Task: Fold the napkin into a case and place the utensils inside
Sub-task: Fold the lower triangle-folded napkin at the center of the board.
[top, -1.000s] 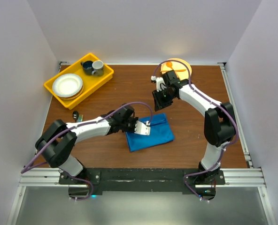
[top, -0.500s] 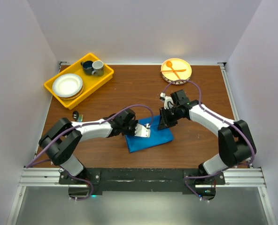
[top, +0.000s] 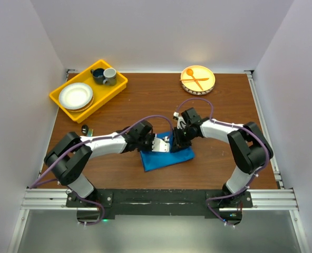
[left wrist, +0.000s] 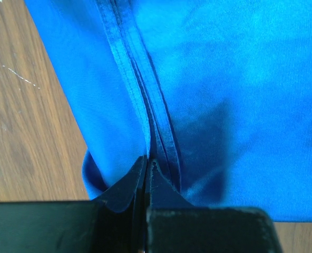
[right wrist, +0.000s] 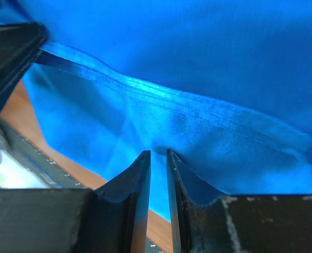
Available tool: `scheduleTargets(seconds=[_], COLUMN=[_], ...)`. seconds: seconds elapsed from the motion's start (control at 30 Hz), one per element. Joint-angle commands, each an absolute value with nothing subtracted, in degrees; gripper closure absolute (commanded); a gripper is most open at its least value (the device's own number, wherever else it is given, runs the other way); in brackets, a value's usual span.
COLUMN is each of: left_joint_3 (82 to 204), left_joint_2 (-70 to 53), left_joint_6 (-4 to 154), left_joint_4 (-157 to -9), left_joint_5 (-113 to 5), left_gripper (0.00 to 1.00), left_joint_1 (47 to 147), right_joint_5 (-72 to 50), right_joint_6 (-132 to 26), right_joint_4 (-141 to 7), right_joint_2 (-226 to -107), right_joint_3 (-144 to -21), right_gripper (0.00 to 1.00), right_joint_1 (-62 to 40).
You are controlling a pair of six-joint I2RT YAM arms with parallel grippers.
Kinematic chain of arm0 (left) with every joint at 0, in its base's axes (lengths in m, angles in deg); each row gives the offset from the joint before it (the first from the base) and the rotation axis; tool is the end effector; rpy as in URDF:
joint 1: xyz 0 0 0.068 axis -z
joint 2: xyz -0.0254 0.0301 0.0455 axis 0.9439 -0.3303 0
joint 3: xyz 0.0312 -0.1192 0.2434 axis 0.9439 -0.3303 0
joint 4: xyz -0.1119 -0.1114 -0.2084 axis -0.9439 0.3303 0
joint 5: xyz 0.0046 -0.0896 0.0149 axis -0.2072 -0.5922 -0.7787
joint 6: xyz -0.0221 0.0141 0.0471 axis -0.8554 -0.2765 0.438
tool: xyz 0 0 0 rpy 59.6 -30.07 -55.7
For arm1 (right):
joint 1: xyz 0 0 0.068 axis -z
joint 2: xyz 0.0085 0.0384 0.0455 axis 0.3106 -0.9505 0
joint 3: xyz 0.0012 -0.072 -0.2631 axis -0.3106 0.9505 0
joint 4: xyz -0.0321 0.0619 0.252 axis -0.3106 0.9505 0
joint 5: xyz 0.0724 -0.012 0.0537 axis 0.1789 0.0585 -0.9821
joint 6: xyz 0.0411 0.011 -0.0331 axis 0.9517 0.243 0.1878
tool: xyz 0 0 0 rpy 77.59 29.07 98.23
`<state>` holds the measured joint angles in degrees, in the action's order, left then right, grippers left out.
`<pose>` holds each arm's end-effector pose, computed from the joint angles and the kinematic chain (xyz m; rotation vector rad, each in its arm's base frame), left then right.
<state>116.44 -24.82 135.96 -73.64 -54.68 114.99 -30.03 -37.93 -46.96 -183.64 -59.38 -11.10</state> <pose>0.2157 -0.2180 0.1533 1.8711 1.6532 -0.1553 0.2672 0.1673 0.1451 -0.3241 2.8301 0.8558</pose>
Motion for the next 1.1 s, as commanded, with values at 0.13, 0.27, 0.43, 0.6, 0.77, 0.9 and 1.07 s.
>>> scheduleTargets(seconds=[0.13, 0.27, 0.43, 0.6, 0.77, 0.9, 1.07], left_joint_3=[121.78, 121.96, 121.17, 119.24, 117.31, 114.41, 113.26], left_joint_2=[-22.34, -21.72, -20.75, -21.10, -22.51, -23.30, -24.53], left_joint_6=[133.23, 132.79, 132.26, 132.35, 132.78, 134.01, 134.28], left_joint_4=[-69.67, -68.52, -67.73, -68.34, -70.36, -72.03, -73.09], left_joint_5=[-56.80, -56.98, -57.86, -57.42, -57.16, -56.11, -55.75], left_gripper=[1.00, 1.00, 1.00, 1.00, 1.00, 1.00, 1.00], left_joint_1=[115.36, 116.33, 117.12, 117.83, 118.00, 118.00, 118.00], right_joint_5=[-25.50, -25.23, -24.53, -24.18, -24.00, -24.26, -28.57], right_joint_6=[-35.13, -34.95, -35.13, -35.30, -35.39, -36.00, -36.53], right_joint_4=[-48.44, -48.00, -47.91, -47.65, -47.39, -46.95, -45.28], right_joint_2=[-184.79, -184.79, -184.35, -184.17, -184.08, -183.03, -177.25], right_joint_3=[-59.58, -59.93, -59.67, -59.84, -59.93, -60.28, -61.42], right_gripper=[0.74, 0.74, 0.74, 0.74, 0.74, 0.75, 0.75], right_joint_1=[-11.17, -11.17, -11.35, -11.35, -11.44, -11.44, -11.44])
